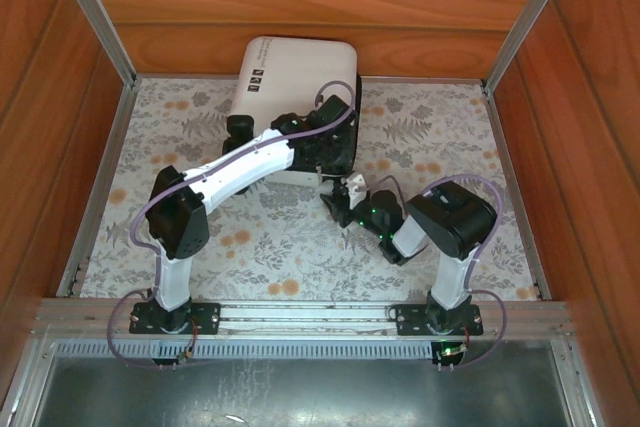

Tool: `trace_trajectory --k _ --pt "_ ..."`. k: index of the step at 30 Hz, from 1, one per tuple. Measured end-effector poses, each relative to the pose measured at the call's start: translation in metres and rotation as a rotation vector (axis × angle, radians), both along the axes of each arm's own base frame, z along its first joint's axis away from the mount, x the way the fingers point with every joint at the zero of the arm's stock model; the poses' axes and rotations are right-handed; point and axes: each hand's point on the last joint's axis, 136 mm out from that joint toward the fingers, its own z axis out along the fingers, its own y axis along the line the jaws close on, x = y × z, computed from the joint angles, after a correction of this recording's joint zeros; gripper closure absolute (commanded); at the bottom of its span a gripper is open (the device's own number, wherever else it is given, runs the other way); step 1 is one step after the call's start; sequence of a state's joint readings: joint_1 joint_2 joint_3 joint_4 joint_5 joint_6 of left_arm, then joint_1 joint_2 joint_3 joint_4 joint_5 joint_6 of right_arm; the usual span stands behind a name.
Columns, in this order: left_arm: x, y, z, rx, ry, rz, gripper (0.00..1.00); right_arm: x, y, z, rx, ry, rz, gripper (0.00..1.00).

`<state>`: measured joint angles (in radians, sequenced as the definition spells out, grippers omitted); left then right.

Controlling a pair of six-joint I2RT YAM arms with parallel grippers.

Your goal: Pack the luggage

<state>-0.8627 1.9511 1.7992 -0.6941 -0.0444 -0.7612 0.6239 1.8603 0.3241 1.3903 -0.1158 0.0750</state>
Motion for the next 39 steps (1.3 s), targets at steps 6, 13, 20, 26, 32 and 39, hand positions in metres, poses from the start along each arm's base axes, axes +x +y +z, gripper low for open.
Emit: trace_trajectory --k 6,13,20,26,32,39 --pt "0.003 0.001 0.0 -0.031 0.029 0.009 1.0 0.025 -0.022 0.012 0.065 0.01 -0.049 0.46" --pt "0.021 -0.006 -0.011 -0.082 0.06 0.062 1.0 0.029 -0.002 0.01 0.099 0.04 0.065 0.46" --pt "0.05 -0.021 -0.015 -0.149 0.053 0.13 1.0 0.027 0.011 0.023 0.144 0.017 0.187 0.46" --pt "0.059 -0.029 -0.009 -0.196 0.039 0.146 1.0 0.012 0.013 0.019 0.145 0.043 0.237 0.43" --pt "0.059 -0.029 -0.008 -0.193 0.03 0.136 0.71 0.002 -0.001 0.017 0.145 0.078 0.177 0.45" --pt "0.048 -0.032 0.024 -0.108 -0.109 -0.061 0.0 0.005 -0.02 0.029 0.193 0.138 0.038 0.45"
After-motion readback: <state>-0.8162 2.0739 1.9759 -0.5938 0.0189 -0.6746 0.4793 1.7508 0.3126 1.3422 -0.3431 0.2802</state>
